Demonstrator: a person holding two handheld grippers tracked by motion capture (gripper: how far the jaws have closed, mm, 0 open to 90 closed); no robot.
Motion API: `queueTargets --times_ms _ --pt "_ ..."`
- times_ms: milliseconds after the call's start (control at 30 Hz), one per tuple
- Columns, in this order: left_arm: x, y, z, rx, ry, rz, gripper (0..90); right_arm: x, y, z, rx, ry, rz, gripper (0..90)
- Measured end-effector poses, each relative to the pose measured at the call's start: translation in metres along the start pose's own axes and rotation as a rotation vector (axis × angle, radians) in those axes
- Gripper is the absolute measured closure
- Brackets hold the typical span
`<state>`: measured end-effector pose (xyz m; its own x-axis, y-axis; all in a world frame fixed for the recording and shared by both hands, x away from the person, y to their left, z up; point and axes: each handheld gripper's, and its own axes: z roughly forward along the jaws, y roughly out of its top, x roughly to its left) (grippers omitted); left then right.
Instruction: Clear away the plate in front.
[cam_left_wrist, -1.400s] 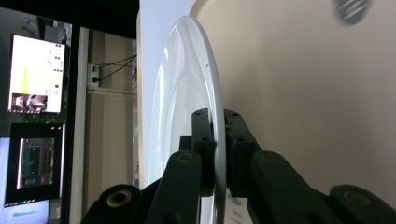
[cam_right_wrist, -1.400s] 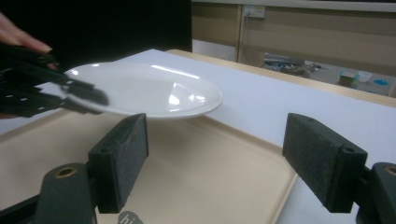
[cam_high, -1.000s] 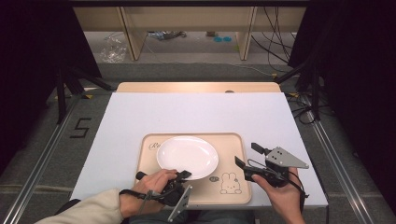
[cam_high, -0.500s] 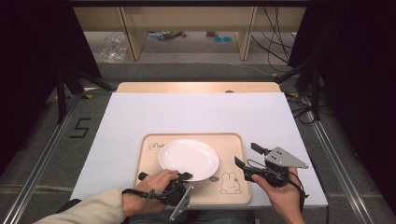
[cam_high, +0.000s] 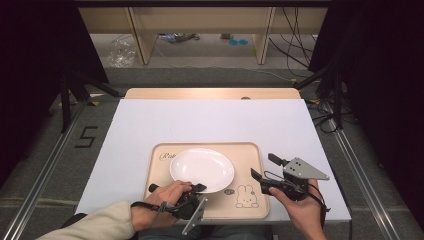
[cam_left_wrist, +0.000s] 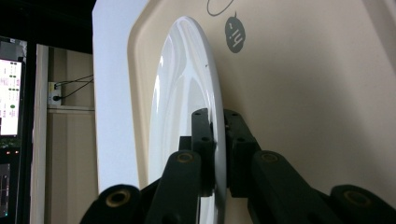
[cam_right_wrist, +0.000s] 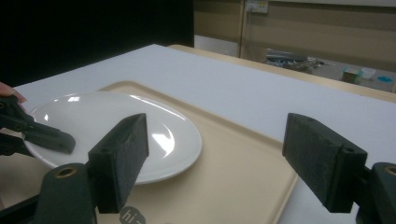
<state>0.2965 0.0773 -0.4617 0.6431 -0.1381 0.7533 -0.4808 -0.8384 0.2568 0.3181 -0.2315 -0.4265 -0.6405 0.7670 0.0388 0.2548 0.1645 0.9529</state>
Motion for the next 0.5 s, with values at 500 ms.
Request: queueTargets --times_ms 500 --pt "0.0041 -0.0055 0.0055 -0.048 -0.145 -0.099 75.1 0.0 -0.0005 0.0002 0.017 -0.005 -0.007 23.6"
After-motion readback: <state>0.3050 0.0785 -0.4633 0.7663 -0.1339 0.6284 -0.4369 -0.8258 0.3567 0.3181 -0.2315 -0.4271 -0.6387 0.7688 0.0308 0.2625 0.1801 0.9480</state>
